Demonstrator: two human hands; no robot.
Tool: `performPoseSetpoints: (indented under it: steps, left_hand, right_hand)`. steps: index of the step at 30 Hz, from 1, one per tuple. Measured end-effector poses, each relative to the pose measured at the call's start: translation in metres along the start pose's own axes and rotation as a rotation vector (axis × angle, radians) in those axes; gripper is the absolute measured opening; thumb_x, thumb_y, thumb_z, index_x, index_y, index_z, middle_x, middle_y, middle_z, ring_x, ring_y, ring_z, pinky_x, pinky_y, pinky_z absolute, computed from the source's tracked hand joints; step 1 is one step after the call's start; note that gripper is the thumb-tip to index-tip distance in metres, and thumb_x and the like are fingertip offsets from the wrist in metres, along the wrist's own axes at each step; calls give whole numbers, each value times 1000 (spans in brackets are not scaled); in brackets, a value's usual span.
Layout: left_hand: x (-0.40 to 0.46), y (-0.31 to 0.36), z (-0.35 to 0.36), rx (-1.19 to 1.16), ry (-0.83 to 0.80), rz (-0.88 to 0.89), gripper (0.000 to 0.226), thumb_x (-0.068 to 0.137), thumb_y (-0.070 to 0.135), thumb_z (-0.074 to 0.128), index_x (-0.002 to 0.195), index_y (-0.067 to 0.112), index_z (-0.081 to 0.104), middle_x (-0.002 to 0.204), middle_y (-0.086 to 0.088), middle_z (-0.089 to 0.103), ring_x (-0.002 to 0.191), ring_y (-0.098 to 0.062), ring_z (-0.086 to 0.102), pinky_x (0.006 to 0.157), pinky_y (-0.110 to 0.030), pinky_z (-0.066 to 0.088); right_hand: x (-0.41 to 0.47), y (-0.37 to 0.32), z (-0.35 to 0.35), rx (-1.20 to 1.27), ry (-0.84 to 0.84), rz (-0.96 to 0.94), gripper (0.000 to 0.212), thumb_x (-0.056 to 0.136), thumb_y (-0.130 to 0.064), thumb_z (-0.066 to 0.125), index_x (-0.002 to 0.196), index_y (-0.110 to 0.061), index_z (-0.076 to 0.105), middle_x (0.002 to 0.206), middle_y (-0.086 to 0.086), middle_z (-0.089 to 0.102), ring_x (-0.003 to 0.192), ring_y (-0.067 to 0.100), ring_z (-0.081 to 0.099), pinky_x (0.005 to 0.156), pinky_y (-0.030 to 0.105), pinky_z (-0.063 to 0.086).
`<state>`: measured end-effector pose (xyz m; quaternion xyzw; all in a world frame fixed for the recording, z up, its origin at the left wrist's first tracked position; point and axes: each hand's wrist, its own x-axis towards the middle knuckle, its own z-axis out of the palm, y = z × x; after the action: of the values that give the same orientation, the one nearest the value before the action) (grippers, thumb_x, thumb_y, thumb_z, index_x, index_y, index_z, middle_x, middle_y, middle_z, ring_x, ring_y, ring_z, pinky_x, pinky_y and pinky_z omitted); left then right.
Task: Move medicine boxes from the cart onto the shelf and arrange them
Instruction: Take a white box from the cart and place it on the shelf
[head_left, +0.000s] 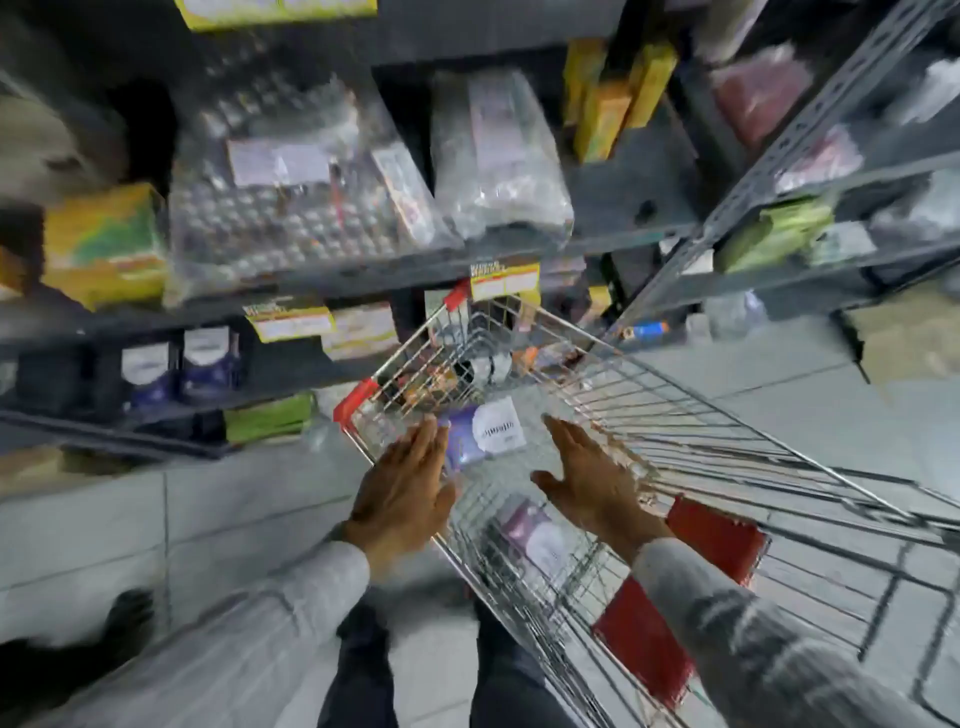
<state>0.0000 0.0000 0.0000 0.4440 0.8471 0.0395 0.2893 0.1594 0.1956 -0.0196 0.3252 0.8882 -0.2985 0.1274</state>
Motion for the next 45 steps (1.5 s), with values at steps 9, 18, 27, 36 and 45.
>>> performPoseSetpoints:
  steps: [9, 18, 27, 36, 45]
  left_hand:
    - [104, -4, 23, -631, -237, -626, 29, 95, 31, 56, 113, 9, 63, 99, -12, 68, 76, -21, 61, 61, -28, 41]
    - [114, -12, 54, -906, -341, -759, 22, 81, -4, 50, 84, 13, 63, 88, -10, 59, 76, -22, 50, 74, -33, 39]
    - [61, 4, -38, -1191, 75, -406, 36, 99, 8, 57, 108, 42, 65, 87, 25, 77, 75, 8, 70, 65, -15, 55]
    - [-35, 16, -199, -1250, 453, 28, 28, 90, 49, 70, 111, 66, 65, 107, 26, 77, 99, 3, 73, 80, -20, 59]
    - [-154, -10, -349, -1265, 585, 301, 42, 82, 82, 40, 106, 64, 70, 107, 24, 79, 105, 1, 73, 79, -19, 61]
  right_hand:
    - [83, 20, 63, 448, -212, 356, 46, 97, -17, 57, 143, -20, 52, 83, -2, 63, 58, 11, 51, 51, 25, 36]
    - [105, 25, 77, 654, -263, 354, 65, 83, 19, 57, 141, -9, 54, 137, 20, 63, 96, 29, 66, 66, 31, 59]
    - [41, -30, -4, 896, 234, 118, 40, 77, 20, 71, 112, 0, 66, 112, 6, 74, 115, 34, 67, 99, 58, 53]
    - [-28, -158, -144, 1036, 570, -180, 25, 90, -23, 70, 115, -18, 73, 107, 2, 78, 94, 22, 72, 78, 36, 59]
    - [-79, -322, -242, 857, 723, -491, 26, 95, -51, 61, 115, -38, 68, 114, -19, 73, 105, 4, 70, 75, 21, 55]
